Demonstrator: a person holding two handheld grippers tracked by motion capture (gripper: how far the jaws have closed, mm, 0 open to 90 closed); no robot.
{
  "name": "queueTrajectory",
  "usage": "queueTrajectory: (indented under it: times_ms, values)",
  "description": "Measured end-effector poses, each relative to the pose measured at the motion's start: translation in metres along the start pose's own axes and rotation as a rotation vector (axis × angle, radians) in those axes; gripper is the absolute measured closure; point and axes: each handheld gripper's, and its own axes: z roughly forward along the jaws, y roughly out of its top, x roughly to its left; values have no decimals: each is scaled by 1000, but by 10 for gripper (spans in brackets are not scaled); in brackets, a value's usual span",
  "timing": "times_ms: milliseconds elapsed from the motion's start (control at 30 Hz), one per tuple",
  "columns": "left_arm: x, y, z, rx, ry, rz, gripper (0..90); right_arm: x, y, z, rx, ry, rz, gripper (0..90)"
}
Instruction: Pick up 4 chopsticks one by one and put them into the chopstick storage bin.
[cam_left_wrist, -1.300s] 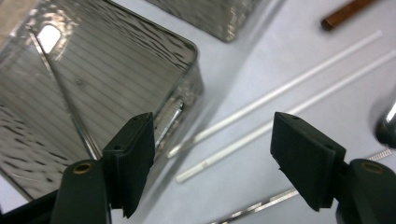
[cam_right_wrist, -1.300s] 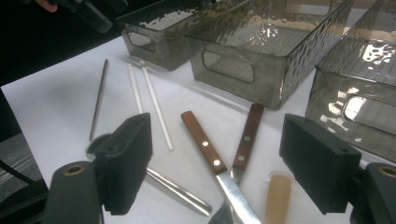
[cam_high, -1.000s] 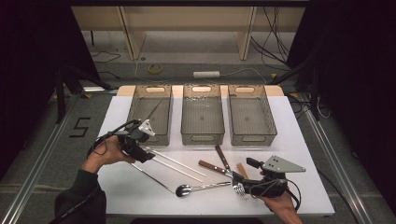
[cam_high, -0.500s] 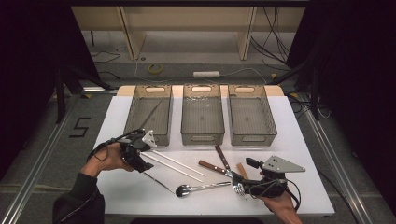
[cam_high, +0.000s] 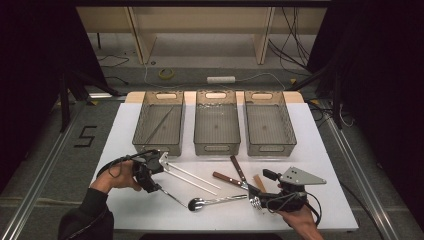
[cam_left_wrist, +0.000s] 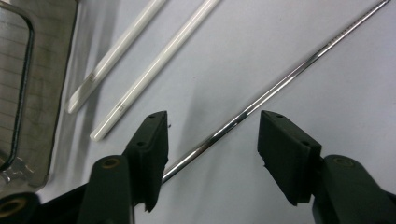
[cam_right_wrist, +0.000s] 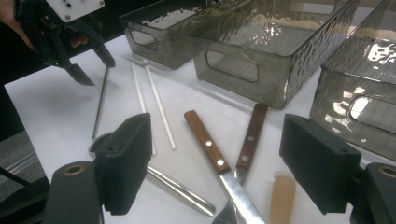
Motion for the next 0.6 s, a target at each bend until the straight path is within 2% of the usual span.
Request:
queueTrajectory:
  times_ms: [133,200,233,367,567,600]
  values:
    - [-1,0,5,20,-11,18,491,0,0,0,4,2,1,265]
    - [-1,0,7,35,-13,51,513,1,0,0,3,3,0,265]
    - [-1,0,7,35,-13,51,522,1,0,0,3,3,0,265]
    - [-2,0,12,46,-17,82,554,1,0,0,5,3,-1,265]
    - [-3,1,14,51,-17,105,580,1,0,1,8,2,-2,265]
    - [-2,1,15,61,-16,124,587,1,0,1,8,3,-2,265]
